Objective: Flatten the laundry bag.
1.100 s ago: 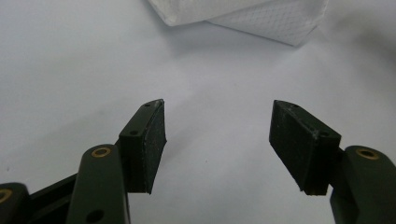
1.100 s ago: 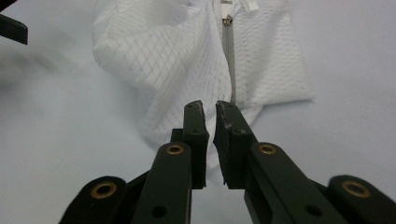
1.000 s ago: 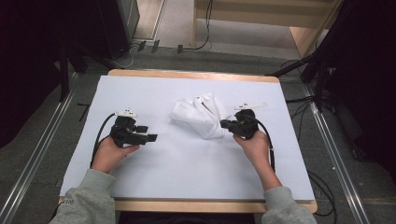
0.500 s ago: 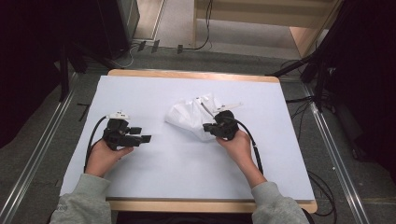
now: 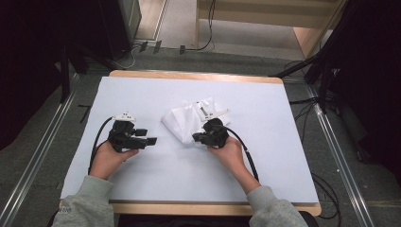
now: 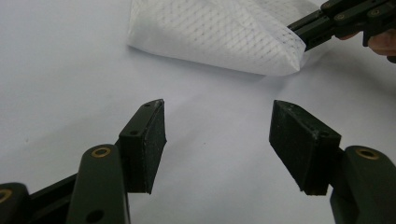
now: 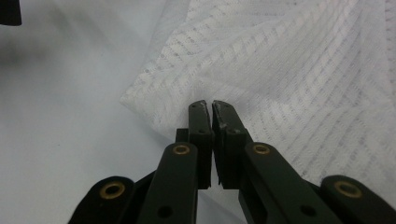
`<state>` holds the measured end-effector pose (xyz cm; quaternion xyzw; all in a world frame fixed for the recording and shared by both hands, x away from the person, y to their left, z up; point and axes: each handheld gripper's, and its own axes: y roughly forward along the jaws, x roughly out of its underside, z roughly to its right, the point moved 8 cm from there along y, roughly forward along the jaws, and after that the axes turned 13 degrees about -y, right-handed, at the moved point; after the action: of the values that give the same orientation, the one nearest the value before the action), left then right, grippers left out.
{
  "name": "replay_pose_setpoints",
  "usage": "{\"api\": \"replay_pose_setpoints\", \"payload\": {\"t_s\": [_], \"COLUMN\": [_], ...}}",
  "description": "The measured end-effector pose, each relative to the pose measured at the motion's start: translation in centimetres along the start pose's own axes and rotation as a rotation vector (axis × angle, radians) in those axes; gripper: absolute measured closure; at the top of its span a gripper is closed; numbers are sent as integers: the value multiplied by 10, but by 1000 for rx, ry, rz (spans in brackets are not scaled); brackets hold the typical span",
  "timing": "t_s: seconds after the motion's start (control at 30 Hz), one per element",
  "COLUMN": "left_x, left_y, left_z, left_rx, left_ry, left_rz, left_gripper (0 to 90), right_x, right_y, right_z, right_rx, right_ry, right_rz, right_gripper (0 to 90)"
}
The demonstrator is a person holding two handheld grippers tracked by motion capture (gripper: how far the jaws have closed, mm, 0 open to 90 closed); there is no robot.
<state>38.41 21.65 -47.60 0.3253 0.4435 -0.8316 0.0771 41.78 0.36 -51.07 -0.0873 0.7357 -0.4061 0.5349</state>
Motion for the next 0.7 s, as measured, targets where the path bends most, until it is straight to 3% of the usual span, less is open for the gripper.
{"api": "replay_pose_setpoints", "payload": {"t_s": [0.17,0.3,0.43,0.5,0.57,0.7], "left_x": [-2,-4,-4,-4,-4,-4], "left_y": [3,4,6,7,7,6], "left_z": [0,2,3,3,4,3], "left_rx": [3,5,9,7,8,9], "left_ry": [-1,4,10,13,13,11], "left_rz": [-4,-5,-13,-14,-13,-14], "left_gripper": [370,370,371,370,370,370], "right_x": [-2,7,14,16,19,24], "right_y": [-22,-39,-42,-41,-41,-36], "right_z": [15,43,58,62,65,65], "right_rx": [50,114,138,158,164,132], "right_ry": [11,72,106,97,106,122], "right_rz": [42,54,46,36,29,11], "right_gripper": [851,807,719,713,682,688]}}
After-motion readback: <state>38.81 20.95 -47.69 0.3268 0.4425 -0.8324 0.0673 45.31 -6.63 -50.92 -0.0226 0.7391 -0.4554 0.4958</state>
